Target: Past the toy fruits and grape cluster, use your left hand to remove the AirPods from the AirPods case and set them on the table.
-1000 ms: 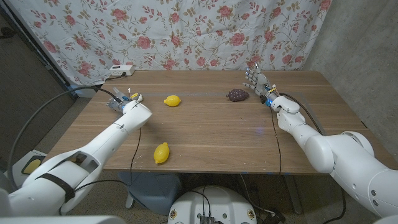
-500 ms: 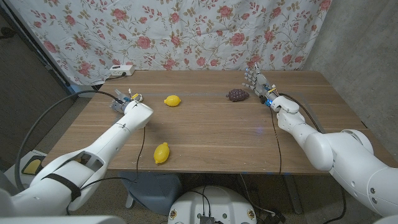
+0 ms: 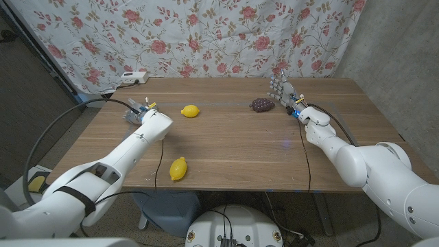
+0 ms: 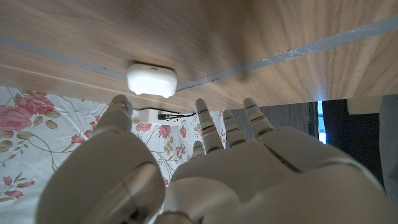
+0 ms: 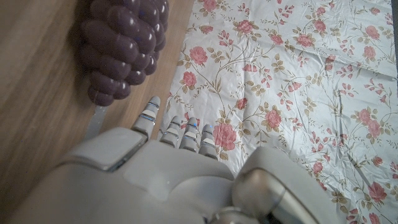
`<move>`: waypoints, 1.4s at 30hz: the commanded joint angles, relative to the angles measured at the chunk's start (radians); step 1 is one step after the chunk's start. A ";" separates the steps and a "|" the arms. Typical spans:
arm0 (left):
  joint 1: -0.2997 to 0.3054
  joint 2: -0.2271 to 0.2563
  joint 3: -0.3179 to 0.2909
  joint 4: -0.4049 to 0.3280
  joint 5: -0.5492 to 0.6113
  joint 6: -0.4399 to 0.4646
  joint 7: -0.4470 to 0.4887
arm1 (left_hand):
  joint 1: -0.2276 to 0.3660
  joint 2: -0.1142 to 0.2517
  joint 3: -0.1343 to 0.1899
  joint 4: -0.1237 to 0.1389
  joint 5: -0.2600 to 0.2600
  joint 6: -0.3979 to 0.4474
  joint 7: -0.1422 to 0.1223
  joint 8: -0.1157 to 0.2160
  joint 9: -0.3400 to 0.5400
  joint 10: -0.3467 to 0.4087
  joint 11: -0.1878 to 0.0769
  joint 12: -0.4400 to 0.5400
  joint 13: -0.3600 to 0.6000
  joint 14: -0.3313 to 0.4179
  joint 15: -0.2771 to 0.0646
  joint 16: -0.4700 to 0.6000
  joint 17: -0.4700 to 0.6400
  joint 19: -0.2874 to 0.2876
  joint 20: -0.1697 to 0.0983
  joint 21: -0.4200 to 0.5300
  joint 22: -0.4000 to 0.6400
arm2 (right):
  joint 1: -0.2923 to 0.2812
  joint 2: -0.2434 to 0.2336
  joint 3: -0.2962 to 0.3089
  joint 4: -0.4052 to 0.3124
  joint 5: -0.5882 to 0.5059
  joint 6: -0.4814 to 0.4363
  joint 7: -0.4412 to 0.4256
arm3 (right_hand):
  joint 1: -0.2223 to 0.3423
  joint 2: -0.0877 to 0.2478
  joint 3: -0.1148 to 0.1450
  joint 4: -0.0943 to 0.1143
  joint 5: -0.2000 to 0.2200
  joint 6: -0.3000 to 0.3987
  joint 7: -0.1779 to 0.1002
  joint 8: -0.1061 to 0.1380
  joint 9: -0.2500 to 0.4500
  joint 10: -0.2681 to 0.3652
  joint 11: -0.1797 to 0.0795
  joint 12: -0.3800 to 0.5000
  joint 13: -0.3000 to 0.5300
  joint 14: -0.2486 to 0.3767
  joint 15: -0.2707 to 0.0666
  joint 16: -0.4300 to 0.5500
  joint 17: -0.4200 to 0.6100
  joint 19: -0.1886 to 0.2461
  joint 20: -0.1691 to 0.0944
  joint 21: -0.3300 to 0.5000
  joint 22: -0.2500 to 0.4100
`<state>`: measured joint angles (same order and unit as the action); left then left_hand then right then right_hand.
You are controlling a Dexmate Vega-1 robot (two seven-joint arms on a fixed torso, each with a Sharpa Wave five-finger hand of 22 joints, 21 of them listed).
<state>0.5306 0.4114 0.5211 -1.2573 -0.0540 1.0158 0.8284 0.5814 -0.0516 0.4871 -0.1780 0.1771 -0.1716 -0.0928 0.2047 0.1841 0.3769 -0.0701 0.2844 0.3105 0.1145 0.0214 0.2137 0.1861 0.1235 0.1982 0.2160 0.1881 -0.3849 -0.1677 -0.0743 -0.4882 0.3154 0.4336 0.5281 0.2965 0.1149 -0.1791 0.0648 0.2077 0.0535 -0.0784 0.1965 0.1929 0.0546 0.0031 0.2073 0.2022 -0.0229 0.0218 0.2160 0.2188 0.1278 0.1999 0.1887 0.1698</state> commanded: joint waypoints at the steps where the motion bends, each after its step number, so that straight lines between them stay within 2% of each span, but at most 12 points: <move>1: -0.039 -0.016 0.038 0.044 0.011 0.020 0.013 | 0.010 -0.004 0.003 0.004 -0.002 -0.064 0.006 0.002 0.002 0.004 -0.008 0.000 0.004 -0.001 0.006 -0.001 0.003 0.004 0.001 0.003 0.002 | 0.005 0.002 0.011 0.016 -0.004 0.002 0.004 | 0.008 0.002 -0.002 0.001 -0.003 0.005 0.001 0.005 0.006 0.007 -0.001 0.000 0.006 -0.005 0.003 0.004 0.002 -0.006 0.000 0.002 0.004; 14: -0.024 -0.023 0.025 0.039 0.001 0.011 0.035 | 0.016 -0.005 0.000 0.009 -0.002 -0.063 0.008 0.002 0.002 0.007 -0.008 -0.002 0.004 0.002 0.004 0.000 0.004 0.007 0.000 0.003 0.002 | 0.003 0.000 0.019 0.019 -0.006 0.001 0.009 | 0.006 0.004 -0.001 0.002 -0.003 0.006 0.002 0.006 0.006 0.008 0.001 0.000 0.006 -0.005 0.004 0.004 0.002 -0.006 0.000 0.002 0.004; 21: -0.043 -0.044 0.028 0.076 0.000 0.024 0.052 | 0.016 -0.001 -0.001 0.014 -0.002 -0.060 0.009 0.002 0.002 0.012 -0.007 -0.001 0.004 0.004 0.004 0.001 0.005 0.010 -0.001 0.004 0.002 | -0.001 -0.001 0.021 0.011 -0.006 0.000 0.011 | 0.005 0.005 -0.001 0.003 -0.003 0.008 0.002 0.007 0.006 0.008 0.000 0.000 0.006 -0.004 0.003 0.005 0.003 -0.006 0.001 0.002 0.004; 22: -0.034 -0.034 0.028 0.065 -0.001 0.003 0.047 | 0.016 0.001 -0.001 0.016 -0.002 -0.059 0.010 0.002 0.002 0.012 -0.007 -0.001 0.004 0.004 0.006 0.002 0.005 0.010 0.000 0.004 0.003 | -0.002 -0.002 0.020 0.008 -0.007 -0.001 0.011 | 0.005 0.005 -0.001 0.003 -0.003 0.008 0.001 0.007 0.006 0.007 0.000 0.000 0.006 -0.005 0.003 0.005 0.003 -0.006 0.001 0.002 0.004; 24: -0.062 -0.051 0.057 0.107 0.021 0.034 0.064 | 0.015 0.004 -0.001 0.018 -0.002 -0.058 0.010 0.002 0.002 0.015 -0.007 -0.001 0.004 0.005 0.005 0.002 0.005 0.010 0.000 0.003 0.003 | -0.004 -0.003 0.021 0.004 -0.006 -0.002 0.011 | 0.005 0.005 -0.001 0.003 -0.003 0.008 0.001 0.007 0.006 0.006 0.001 0.000 0.006 -0.004 0.003 0.005 0.003 -0.006 0.001 0.002 0.004; 26: -0.050 -0.054 0.032 0.096 0.004 0.006 0.069 | 0.014 0.006 -0.002 0.020 -0.002 -0.057 0.010 0.002 0.002 0.014 -0.007 -0.001 0.004 0.005 0.005 0.003 0.006 0.010 -0.001 0.003 0.003 | -0.005 -0.003 0.020 0.002 -0.005 -0.002 0.010 | 0.005 0.004 -0.001 0.003 -0.003 0.008 0.001 0.007 0.006 0.007 0.000 0.000 0.006 -0.005 0.004 0.005 0.003 -0.006 0.001 0.002 0.004; 29: -0.060 -0.062 0.032 0.113 0.002 0.010 0.074 | 0.011 0.010 -0.003 0.024 -0.002 -0.056 0.011 0.002 0.002 0.016 -0.005 -0.001 0.005 0.006 0.004 0.003 0.006 0.011 -0.001 0.004 0.003 | -0.004 -0.003 0.020 0.004 -0.004 -0.002 0.012 | 0.005 0.005 0.000 0.003 -0.003 0.009 0.002 0.007 0.006 0.008 0.001 0.000 0.006 -0.004 0.003 0.005 0.003 -0.006 0.001 0.002 0.004; 36: -0.076 -0.055 0.066 0.134 0.007 -0.003 0.055 | 0.008 0.016 -0.006 0.029 -0.002 -0.057 0.014 0.000 0.002 0.020 -0.006 -0.001 0.005 0.010 0.004 0.005 0.007 0.013 -0.001 0.004 0.003 | 0.000 -0.004 0.020 0.010 -0.005 -0.002 0.012 | 0.005 0.004 0.000 0.003 -0.003 0.009 0.002 0.007 0.006 0.008 0.002 0.000 0.006 -0.004 0.004 0.005 0.003 -0.006 0.001 0.002 0.004; 40: -0.082 -0.079 0.050 0.163 0.000 -0.008 0.083 | -0.004 0.016 -0.012 0.037 -0.003 -0.059 0.012 -0.001 0.002 0.023 -0.008 -0.001 0.006 0.010 0.001 0.006 0.008 0.014 -0.005 0.004 0.003 | 0.002 -0.005 0.021 0.013 -0.005 -0.002 0.012 | 0.005 0.005 0.000 0.003 -0.003 0.010 0.002 0.007 0.006 0.009 0.002 0.001 0.006 -0.004 0.005 0.005 0.003 -0.006 0.000 0.003 0.004; 42: -0.093 -0.079 0.063 0.175 0.000 0.001 0.074 | -0.011 0.015 -0.016 0.040 -0.004 -0.059 0.013 -0.002 0.002 0.025 -0.011 0.000 0.006 0.011 0.001 0.006 0.009 0.014 -0.006 0.004 0.003 | 0.002 -0.005 0.021 0.013 -0.005 -0.003 0.012 | 0.005 0.005 0.000 0.003 -0.003 0.010 0.002 0.007 0.006 0.008 0.001 0.000 0.006 -0.004 0.004 0.005 0.003 -0.005 0.001 0.003 0.004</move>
<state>0.4630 0.3518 0.5682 -1.1348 -0.0497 1.0245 0.8940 0.5804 -0.0403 0.4728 -0.1472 0.1771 -0.1697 -0.0839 0.2047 0.1838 0.3950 -0.0767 0.2845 0.3136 0.1181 0.0250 0.2137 0.1885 0.1360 0.1930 0.2160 0.1881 -0.3855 -0.1702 -0.0545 -0.4793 0.3103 0.4339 0.5391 0.2964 0.1149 -0.1791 0.0649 0.2077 0.0590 -0.0729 0.1965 0.1929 0.0546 0.0031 0.2073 0.2021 -0.0229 0.0218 0.2160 0.2188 0.1278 0.1999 0.1887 0.1698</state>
